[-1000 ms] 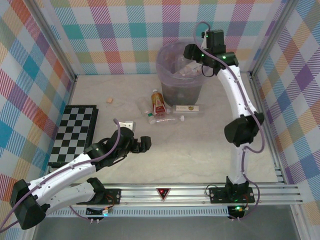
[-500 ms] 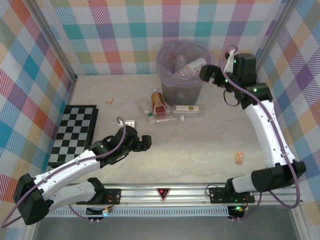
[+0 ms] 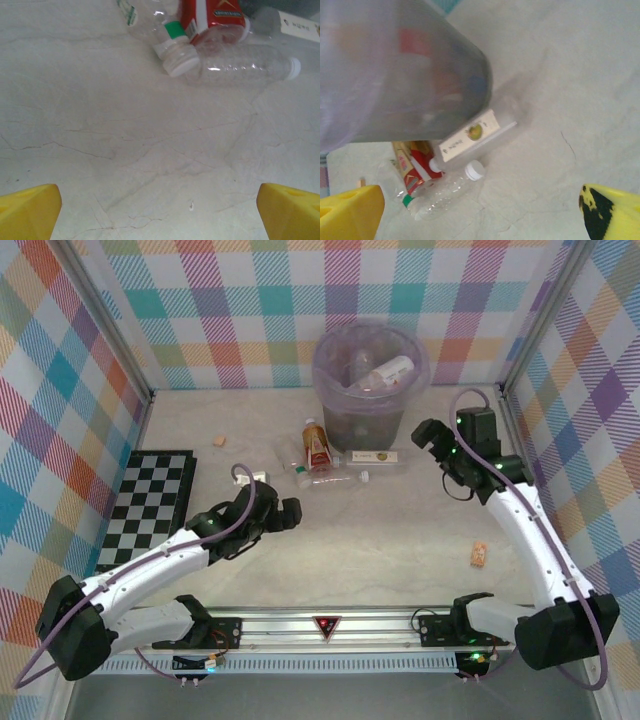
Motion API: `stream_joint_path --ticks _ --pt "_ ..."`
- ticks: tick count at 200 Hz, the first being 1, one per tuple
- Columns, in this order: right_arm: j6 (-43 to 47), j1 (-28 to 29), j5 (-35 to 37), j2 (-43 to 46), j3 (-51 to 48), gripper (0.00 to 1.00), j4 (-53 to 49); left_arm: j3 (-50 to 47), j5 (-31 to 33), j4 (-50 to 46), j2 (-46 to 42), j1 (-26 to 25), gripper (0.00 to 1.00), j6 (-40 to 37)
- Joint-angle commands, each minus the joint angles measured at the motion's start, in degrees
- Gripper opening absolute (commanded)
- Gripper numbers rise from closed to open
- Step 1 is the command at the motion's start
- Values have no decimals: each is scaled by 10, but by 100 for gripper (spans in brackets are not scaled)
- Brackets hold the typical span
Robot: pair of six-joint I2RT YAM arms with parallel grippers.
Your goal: Put the plastic bottles in the bin
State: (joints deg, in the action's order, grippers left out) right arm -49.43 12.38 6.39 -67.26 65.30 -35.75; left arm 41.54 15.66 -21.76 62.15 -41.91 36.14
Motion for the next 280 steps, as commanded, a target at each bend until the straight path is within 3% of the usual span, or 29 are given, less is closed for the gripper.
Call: stream_joint_path --ticks 1,20,53,130,177,221,280 --pt "-155 0 -23 -20 -43 99 45 -17 10 9 -6 19 100 34" --pt "-220 2 -61 -54 -71 100 99 -26 7 2 -19 30 100 43" --pt "-276 6 -66 -125 -80 97 148 -42 7 -12 -52 36 100 47" --pt "-350 10 -103 -304 -17 97 213 -60 21 -34 -100 39 100 58" --pt "-359 9 -67 -334 2 97 232 -64 21 -34 -104 40 100 56" --pt "-385 9 -85 -388 41 97 206 -63 18 -27 -96 41 100 58" --pt "-400 9 -73 -421 50 88 212 -61 26 -36 -102 41 100 58"
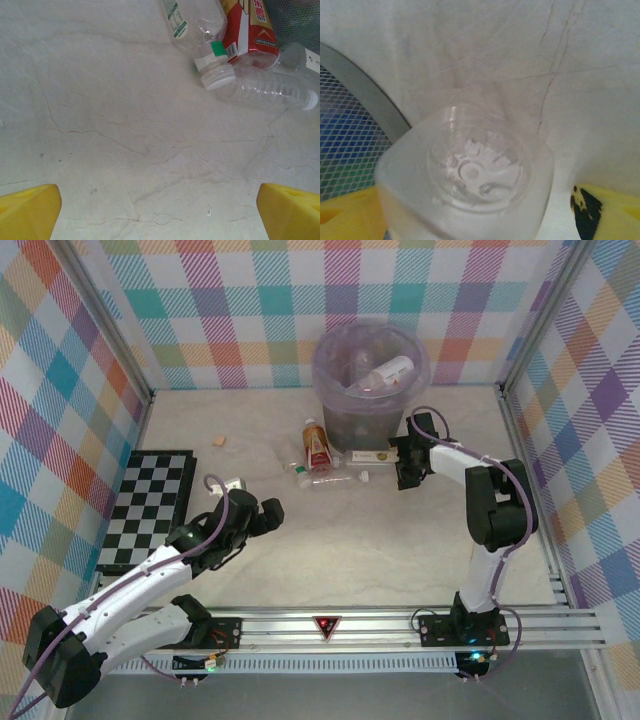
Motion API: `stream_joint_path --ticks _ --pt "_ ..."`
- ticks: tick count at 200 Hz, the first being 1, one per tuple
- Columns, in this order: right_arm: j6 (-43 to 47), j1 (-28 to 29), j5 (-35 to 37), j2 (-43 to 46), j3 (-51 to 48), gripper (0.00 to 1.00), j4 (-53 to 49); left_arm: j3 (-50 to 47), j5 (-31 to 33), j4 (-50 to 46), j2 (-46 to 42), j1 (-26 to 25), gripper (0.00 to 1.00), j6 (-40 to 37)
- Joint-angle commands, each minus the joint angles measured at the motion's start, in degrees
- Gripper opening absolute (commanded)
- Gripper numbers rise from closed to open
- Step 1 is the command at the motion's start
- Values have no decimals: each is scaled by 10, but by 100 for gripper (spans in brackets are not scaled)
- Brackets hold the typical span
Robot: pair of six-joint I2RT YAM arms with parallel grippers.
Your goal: Put the plastic bottles in the bin
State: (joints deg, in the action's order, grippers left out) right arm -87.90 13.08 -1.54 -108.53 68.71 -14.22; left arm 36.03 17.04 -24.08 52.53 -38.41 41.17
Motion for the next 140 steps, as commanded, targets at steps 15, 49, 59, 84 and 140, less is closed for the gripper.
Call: stream_joint_path --ticks 15,49,59,84,140 --pt "-16 2 6 -13 16 82 -3 -6 12 -11 -6 6 100 8" --pt "-22 1 12 -3 1 66 -1 -6 12 -14 -8 7 100 8" --pt "-23 1 17 4 -4 62 -1 -6 13 -15 -10 7 100 8" --pt "-21 1 27 25 -12 55 -4 -6 13 -17 -13 6 100 7" --pt "-22 -4 43 110 -52 50 -9 -8 12 -18 -13 6 100 7"
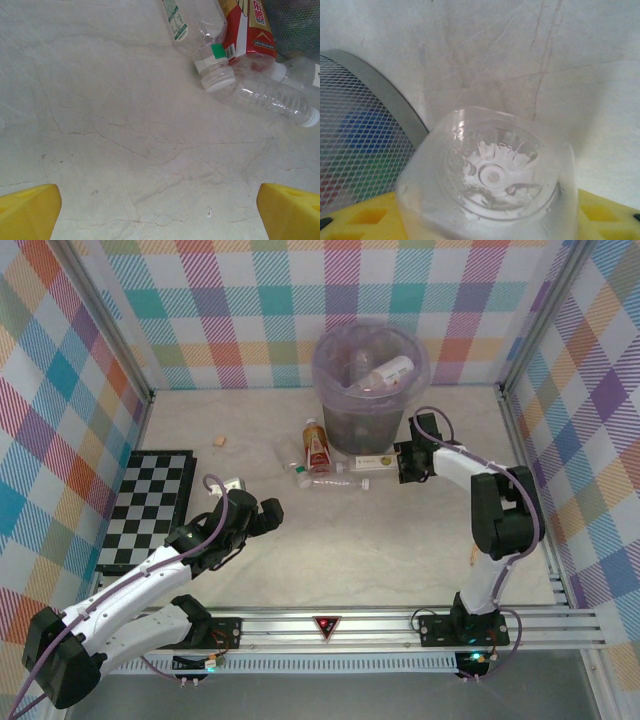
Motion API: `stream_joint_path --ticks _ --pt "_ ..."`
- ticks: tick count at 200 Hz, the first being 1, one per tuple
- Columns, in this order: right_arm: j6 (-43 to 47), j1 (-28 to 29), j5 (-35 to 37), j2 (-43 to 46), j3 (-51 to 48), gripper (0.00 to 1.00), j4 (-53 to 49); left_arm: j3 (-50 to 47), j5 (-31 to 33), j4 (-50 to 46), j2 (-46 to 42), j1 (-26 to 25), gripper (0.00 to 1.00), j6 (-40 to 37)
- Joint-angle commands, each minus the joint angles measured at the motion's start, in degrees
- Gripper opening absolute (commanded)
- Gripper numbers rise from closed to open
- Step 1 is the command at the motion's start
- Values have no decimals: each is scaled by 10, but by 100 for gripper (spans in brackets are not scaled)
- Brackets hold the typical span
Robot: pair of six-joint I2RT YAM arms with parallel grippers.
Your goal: Put the plastic bottles in the bin
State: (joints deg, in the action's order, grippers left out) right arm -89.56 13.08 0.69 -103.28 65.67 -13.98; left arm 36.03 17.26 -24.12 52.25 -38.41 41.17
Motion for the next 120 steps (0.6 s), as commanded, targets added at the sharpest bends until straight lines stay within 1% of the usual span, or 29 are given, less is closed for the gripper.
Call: stream_joint_path --ticks 1,31,52,93,120 --pt "-6 -4 22 59 -23 50 -12 -8 10 -17 -10 6 100 8" --pt "-16 -6 82 149 -66 45 -29 -8 11 -16 -9 6 100 6" --pt "2 -8 141 225 -81 43 -57 -8 10 -11 -9 6 100 4" --pt "103 -7 265 344 -53 43 -149 -4 2 9 10 7 100 -4" --pt "179 -8 303 391 -29 43 -153 14 -6 15 35 8 100 -16"
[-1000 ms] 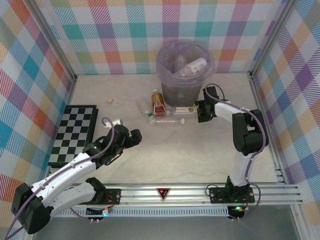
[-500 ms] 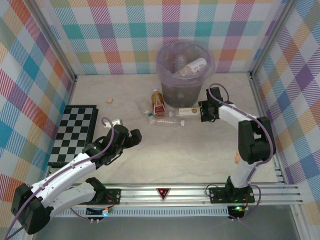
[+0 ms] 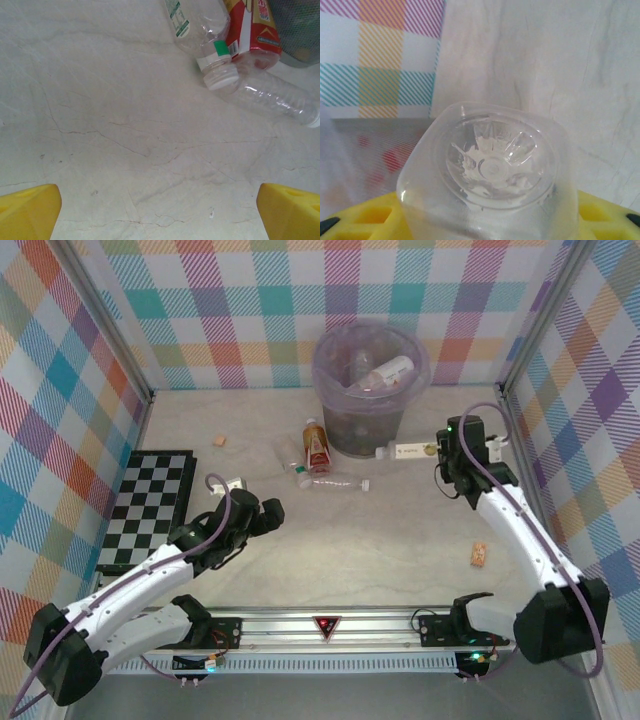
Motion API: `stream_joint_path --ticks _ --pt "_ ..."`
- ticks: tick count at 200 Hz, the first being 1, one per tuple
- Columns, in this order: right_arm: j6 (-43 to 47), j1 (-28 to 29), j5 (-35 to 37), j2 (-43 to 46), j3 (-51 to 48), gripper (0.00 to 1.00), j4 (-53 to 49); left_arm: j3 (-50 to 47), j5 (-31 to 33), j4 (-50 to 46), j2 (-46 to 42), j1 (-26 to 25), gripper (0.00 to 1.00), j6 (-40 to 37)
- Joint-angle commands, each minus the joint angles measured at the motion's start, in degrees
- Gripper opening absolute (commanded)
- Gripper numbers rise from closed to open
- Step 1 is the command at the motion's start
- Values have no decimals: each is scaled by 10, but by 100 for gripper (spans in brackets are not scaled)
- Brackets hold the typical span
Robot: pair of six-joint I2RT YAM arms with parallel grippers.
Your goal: Put the plastic bottles in the bin
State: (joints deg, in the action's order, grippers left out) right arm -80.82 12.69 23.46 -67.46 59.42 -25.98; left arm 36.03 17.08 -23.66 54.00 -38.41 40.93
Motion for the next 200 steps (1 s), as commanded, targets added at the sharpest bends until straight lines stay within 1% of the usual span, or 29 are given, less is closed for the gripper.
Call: stream_joint_path --ticks 1,16,31,81,142,180,200 --pt "95 -4 75 33 35 43 -33 14 -4 10 18 8 100 -15" --pt "138 -4 73 42 61 43 -26 26 -8 14 31 7 100 -21" --pt "176 -4 55 39 89 43 -5 35 -15 18 44 7 100 -26" --pt "256 -4 3 -5 183 41 62 34 -28 26 62 7 100 -22" --pt "310 -3 -79 -131 345 39 93 31 -30 20 45 8 100 -16" --pt "338 2 -74 -244 478 41 62 33 -31 13 35 7 100 -15" --pt "356 2 -90 -302 539 41 61 33 -34 10 28 7 100 -15"
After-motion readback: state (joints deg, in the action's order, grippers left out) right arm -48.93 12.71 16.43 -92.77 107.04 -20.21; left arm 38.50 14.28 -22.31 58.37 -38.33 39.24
